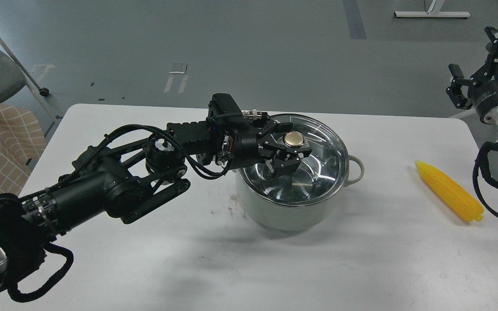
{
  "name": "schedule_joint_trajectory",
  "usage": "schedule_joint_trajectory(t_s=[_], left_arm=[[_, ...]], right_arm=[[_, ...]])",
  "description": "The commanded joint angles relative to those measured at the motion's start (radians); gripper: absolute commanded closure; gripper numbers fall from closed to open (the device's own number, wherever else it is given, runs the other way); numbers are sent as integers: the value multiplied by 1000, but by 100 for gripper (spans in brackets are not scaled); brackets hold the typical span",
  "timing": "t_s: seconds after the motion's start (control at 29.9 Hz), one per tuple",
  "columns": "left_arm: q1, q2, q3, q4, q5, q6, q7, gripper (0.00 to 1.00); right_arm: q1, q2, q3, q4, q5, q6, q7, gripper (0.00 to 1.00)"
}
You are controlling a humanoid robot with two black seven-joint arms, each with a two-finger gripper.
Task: Open pot and put corn in
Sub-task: 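Lift the glass lid off the pot with the left gripper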
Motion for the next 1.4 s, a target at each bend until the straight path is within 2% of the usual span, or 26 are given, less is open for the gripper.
schedule_joint_trajectory(t_s=[0.0,0.07,0.27,0.4,0.6,0.7,0.87,0.94,1.0,1.1,1.14,1.2,1.3,1.37], left_arm=[[2,2,0,0,0,1,3,50],[2,4,0,0,0,1,3,64],[-18,4,-8,-28,0,1,1,83],[-67,33,-15,-69,0,-1,-2,83],[-184,166,-18,-141,0,-2,-3,82],[-199,313,-23,-200,0,-1,-8,82],[-170,555,-44,-296,-26,10,-40,81],[-115,645,-48,-316,-94,36,-48,80],[-44,750,-44,-318,-153,103,-72,80],[57,818,-47,-310,-160,182,-100,80],[84,825,-49,-307,-163,206,-103,80],[189,829,-57,-268,-166,326,-106,80],[255,826,-60,-211,-163,407,-108,80],[315,808,-57,-125,-163,479,-109,81]], right_arm=[[0,0,0,0,0,0,0,0],[0,0,0,-2,0,0,0,0],[0,-1,0,-2,0,0,0,0],[0,-1,4,-2,0,0,0,0],[0,-6,6,-2,0,0,0,0],[-1,-8,6,-2,0,0,0,0],[-3,-8,6,-2,0,0,0,0],[-5,-8,6,-2,0,0,0,0],[-5,-8,6,-2,0,0,0,0],[-11,-6,6,-2,0,0,0,0],[-14,-6,6,-2,0,0,0,0],[-15,-6,6,-2,0,0,0,0],[-15,-6,6,-2,0,0,0,0],[-15,-6,6,-2,0,0,0,0]])
